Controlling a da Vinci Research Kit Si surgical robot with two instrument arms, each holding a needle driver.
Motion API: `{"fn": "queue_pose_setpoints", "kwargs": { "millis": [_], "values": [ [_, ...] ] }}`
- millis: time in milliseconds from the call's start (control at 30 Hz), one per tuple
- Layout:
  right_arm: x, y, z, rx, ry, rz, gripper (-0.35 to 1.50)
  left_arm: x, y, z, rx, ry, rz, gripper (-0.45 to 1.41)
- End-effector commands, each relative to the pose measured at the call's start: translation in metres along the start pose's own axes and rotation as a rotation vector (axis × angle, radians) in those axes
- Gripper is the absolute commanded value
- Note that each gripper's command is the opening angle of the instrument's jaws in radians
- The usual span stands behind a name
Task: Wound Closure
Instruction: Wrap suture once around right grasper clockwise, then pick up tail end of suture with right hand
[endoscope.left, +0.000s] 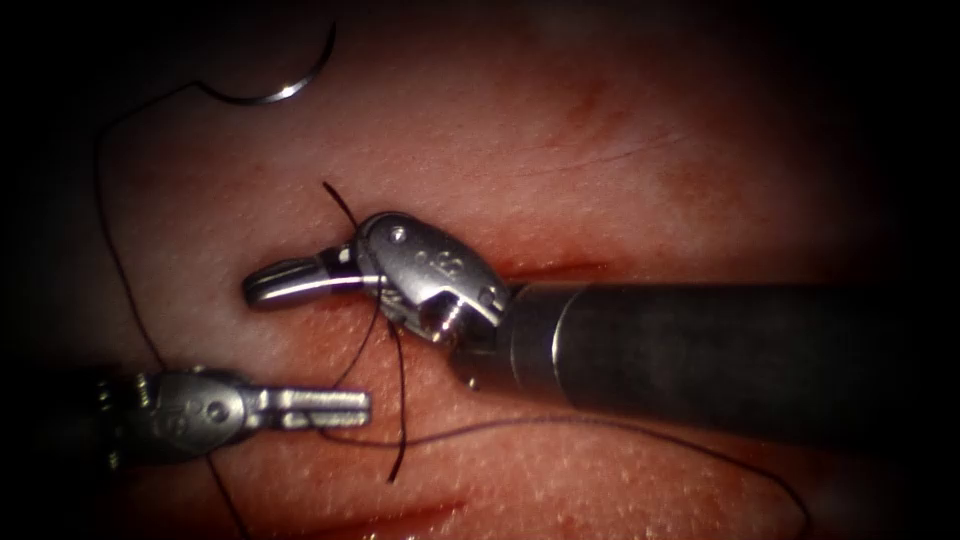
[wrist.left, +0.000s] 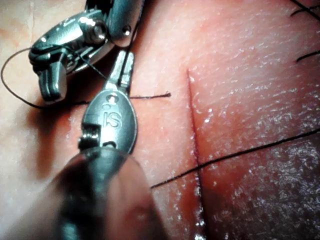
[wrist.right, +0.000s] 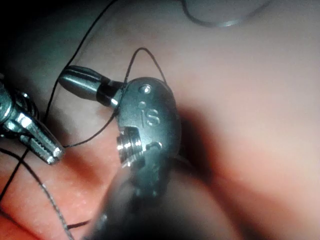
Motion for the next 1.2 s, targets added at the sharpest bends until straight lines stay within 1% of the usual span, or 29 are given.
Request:
{"fn": "queue_pose_setpoints", "kwargs": {
  "millis": [33, 67, 167, 233, 300, 367, 467, 500, 567, 600, 667, 700, 800, 933, 1067, 1200],
  "values": [
    [0.0002, 0.0004, 0.0004, 0.022, 0.002, 0.004, -0.35, -0.0008, -0.0004, 0.0002, 0.006, 0.0, -0.004, -0.45],
    [0.0005, 0.0001, 0.0002, 0.042, 0.005, 0.009, -0.35, -0.0014, -0.0008, -0.0007, 0.023, -0.002, -0.004, -0.45],
    [0.0007, -0.0002, -0.0002, 0.08, 0.009, 0.022, -0.35, -0.0021, -0.0013, -0.002, 0.037, 0.001, -0.014, -0.45],
    [0.0007, -0.0002, -0.0004, 0.098, 0.013, 0.03, -0.35, -0.0023, -0.0014, -0.0024, 0.041, 0.008, -0.02, -0.45],
    [0.0006, -0.0002, -0.0006, 0.133, -0.009, 0.034, -0.35, -0.0024, -0.0017, -0.0027, 0.042, 0.009, -0.021, -0.45],
    [0.0002, -0.0003, -0.0006, 0.171, -0.07, 0.035, -0.35, -0.0023, -0.002, -0.0029, 0.048, 0.019, -0.023, -0.45],
    [-0.0002, -0.0007, -0.0008, 0.208, -0.113, 0.039, -0.35, -0.0021, -0.0024, -0.0033, 0.052, 0.029, -0.028, -0.45],
    [-0.0004, -0.001, -0.001, 0.241, -0.155, 0.045, -0.35, -0.0019, -0.0028, -0.0036, 0.058, 0.031, -0.032, -0.45],
    [-0.0004, -0.0014, -0.0013, 0.267, -0.184, 0.045, -0.35, -0.0018, -0.0032, -0.0038, 0.064, 0.032, -0.036, -0.45],
    [-0.0002, -0.0017, -0.0016, 0.303, -0.218, 0.051, -0.35, -0.0019, -0.0036, -0.0037, 0.065, 0.032, -0.039, -0.45],
    [-0.0001, -0.002, -0.0017, 0.341, -0.274, 0.049, -0.35, -0.0022, -0.0039, -0.0035, 0.067, 0.031, -0.039, -0.45],
    [-0.0001, -0.0021, -0.0016, 0.352, -0.288, 0.049, -0.35, -0.0023, -0.004, -0.0034, 0.068, 0.031, -0.038, -0.45],
    [-0.0003, -0.0026, -0.0013, 0.418, -0.411, 0.036, -0.35, -0.0031, -0.0046, -0.0029, 0.073, 0.029, -0.037, -0.45],
    [-0.0007, -0.0033, -0.0008, 0.466, -0.536, 0.016, -0.35, -0.0034, -0.0049, -0.0025, 0.076, 0.028, -0.037, -0.45],
    [-0.001, -0.004, -0.0005, 0.487, -0.61, -0.004, -0.35, -0.0035, -0.005, -0.0025, 0.076, 0.028, -0.037, -0.45],
    [-0.0015, -0.0043, -0.0004, 0.507, -0.676, -0.032, 0.05, -0.0034, -0.0049, -0.0027, 0.077, 0.026, -0.037, -0.45]
  ]
}}
